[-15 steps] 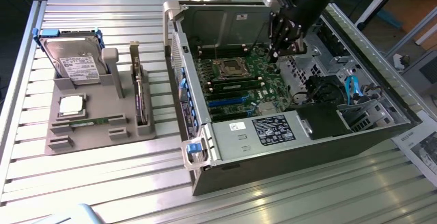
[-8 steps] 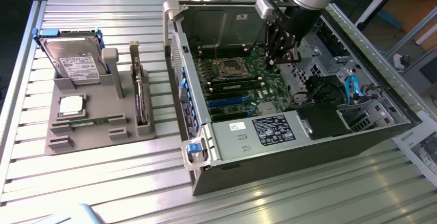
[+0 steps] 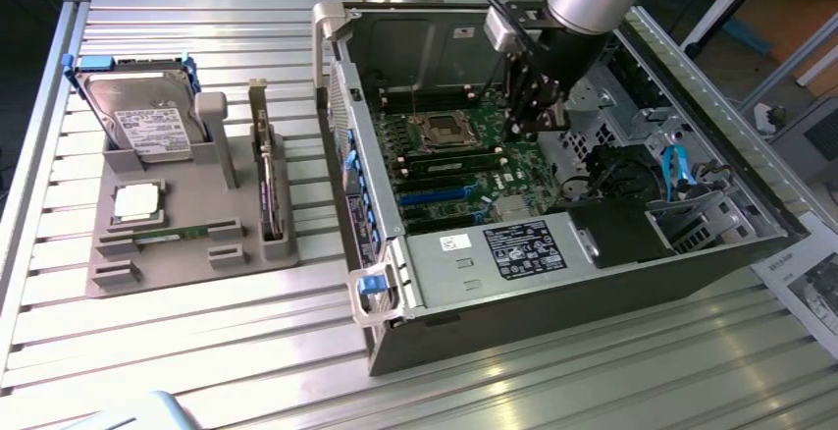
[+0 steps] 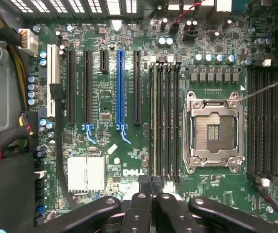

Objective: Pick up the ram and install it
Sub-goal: 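Press down the ram until it locks into place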

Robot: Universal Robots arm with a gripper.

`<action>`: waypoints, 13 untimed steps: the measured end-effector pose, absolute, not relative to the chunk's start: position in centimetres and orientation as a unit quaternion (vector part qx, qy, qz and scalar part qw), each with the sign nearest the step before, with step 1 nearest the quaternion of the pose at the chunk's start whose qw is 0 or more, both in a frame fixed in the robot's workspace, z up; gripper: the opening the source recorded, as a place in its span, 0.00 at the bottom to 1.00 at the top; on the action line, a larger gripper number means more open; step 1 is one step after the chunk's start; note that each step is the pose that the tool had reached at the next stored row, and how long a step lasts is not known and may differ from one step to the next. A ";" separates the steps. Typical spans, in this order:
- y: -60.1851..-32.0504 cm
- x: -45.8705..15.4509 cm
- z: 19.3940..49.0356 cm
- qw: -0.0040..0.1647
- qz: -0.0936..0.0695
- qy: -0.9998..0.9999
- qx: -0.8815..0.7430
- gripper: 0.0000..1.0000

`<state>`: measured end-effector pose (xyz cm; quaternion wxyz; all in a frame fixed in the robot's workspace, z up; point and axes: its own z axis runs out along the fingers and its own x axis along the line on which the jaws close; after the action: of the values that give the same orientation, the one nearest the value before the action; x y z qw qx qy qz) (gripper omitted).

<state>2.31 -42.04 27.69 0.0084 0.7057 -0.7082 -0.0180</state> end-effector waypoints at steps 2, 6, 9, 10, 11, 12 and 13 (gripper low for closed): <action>-42.0 2.3 27.2 0.008 -0.018 -0.708 0.706 0.10; -42.0 2.3 26.2 0.008 -0.018 -0.708 0.706 0.10; -42.0 2.3 25.5 0.008 -0.018 -0.708 0.706 0.10; -42.0 2.3 25.5 0.008 -0.018 -0.708 0.706 0.10; -42.0 2.3 25.5 0.008 -0.018 -0.708 0.706 0.10; -42.0 2.3 25.5 0.008 -0.018 -0.708 0.706 0.10; -42.0 2.3 25.4 0.008 -0.018 -0.708 0.706 0.10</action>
<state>2.31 -42.03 25.44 0.0084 0.7057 -0.7082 -0.0180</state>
